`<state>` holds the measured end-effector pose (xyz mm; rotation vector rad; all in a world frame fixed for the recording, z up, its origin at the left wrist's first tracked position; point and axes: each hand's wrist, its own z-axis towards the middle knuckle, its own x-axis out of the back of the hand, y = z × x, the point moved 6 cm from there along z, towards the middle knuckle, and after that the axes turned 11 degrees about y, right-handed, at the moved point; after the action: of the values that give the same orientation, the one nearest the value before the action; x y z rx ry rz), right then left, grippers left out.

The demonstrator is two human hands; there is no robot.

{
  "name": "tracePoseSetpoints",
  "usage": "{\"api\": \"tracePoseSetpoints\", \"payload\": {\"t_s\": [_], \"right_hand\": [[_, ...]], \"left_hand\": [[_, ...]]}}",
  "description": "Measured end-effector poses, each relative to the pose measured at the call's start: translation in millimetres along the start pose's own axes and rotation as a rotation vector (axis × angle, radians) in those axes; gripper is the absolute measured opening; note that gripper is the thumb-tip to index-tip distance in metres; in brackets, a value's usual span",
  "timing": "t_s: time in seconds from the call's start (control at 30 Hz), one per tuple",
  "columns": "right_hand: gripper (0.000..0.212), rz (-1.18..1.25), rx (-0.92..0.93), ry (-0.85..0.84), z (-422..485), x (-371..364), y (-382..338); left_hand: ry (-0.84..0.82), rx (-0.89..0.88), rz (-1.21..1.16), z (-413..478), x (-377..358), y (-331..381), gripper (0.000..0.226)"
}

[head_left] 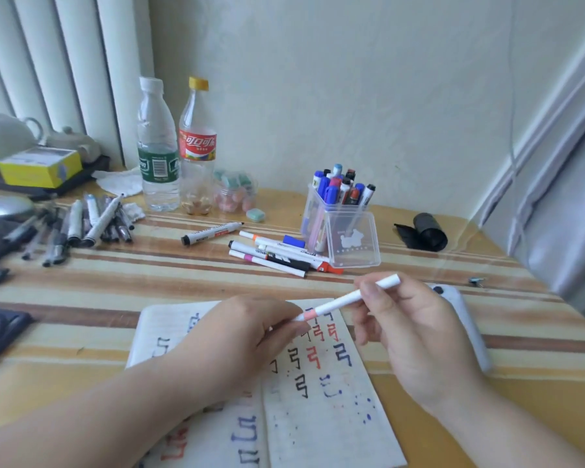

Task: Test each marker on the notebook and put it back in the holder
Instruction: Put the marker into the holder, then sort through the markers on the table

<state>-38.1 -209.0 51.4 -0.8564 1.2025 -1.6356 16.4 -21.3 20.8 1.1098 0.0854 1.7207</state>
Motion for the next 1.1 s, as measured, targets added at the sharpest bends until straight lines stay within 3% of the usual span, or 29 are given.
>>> {"api": "tracePoseSetpoints", "payload": {"t_s": [0.13, 0.23, 0.4, 0.57, 0.73, 0.93, 1.1], "right_hand": [[0.012, -0.149, 0.173, 0.000, 20, -11, -31], [0.010, -0.222, 0.327, 0.072, 58, -10, -57], [0.029, -0.420, 0.559, 0.280, 145, 2, -89], [0.039, -0.571, 0.529, 0.282, 194, -3, -77], [0.035, -0.612, 0.510, 0.246, 201, -13, -60], [0.023, -0.728, 0.535, 0.205, 197, -19, -38], [0.020, -0.878, 0.698, 0.143, 187, -25, -26]], "left_hand": [[-0.050, 0.070, 0.003, 0, -1, -5, 0.008], [-0.057, 0.154, -0.028, -2, 0, -10, 0.034], [-0.041, 0.205, -0.038, 0, 3, -14, 0.035], [-0.036, 0.243, -0.077, -1, 3, -18, 0.034], [-0.042, 0.284, -0.078, -1, 0, -22, 0.020], [-0.033, 0.281, -0.075, 0, 1, -21, 0.018], [-0.008, 0.259, -0.087, 0, 1, -22, 0.015]]}}
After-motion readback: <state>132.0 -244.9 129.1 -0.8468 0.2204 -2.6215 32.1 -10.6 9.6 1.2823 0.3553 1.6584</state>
